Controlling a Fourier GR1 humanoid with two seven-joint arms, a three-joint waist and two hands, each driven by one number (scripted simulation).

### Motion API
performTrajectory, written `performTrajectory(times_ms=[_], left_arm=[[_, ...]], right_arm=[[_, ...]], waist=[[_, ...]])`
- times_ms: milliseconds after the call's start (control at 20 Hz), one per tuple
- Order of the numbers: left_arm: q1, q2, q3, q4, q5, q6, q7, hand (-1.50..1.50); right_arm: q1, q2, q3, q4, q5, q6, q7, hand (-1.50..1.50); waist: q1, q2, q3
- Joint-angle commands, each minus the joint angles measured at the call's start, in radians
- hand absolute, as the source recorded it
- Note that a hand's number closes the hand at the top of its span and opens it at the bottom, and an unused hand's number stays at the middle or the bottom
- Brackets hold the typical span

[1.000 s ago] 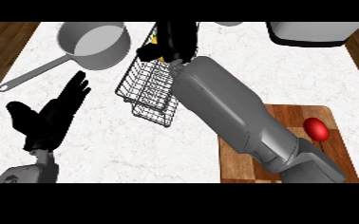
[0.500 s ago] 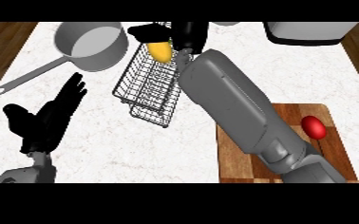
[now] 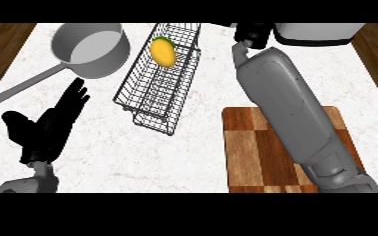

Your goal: Pick the lemon from the cutting board and place it in the tiered basket

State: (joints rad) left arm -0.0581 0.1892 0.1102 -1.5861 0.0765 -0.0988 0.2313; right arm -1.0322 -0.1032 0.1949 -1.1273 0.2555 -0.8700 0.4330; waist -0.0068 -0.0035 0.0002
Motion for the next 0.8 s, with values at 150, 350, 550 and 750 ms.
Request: performTrajectory(times_ms=[150,350,550,750], left_arm=[[0.008,-0.02,-0.015,-0.051,-0.018,0.032,0.045,0.0],[0.004,0.024,0.038,-0.006,0.026,-0.024,0.003,0.0],[-0.011,-0.004,0.013,-0.008,0.022,-0.015,0.036,0.0],[-0.048,-0.008,0.018,0.081,-0.005,-0.016,-0.046,0.0]], right_arm=[[0.24,-0.193,-0.089,-0.31,-0.042,0.075,0.061,-1.5],[0.331,-0.338,-0.199,-0.438,-0.116,0.184,0.069,-1.5],[0.446,-0.398,-0.318,-0.495,-0.239,0.296,0.002,-1.5],[0.532,-0.451,-0.434,-0.505,-0.339,0.41,-0.091,-1.5]], waist=[[-0.017,-0.006,0.001],[-0.014,-0.001,0.0],[-0.004,0.002,0.0],[-0.002,0.004,0.0]])
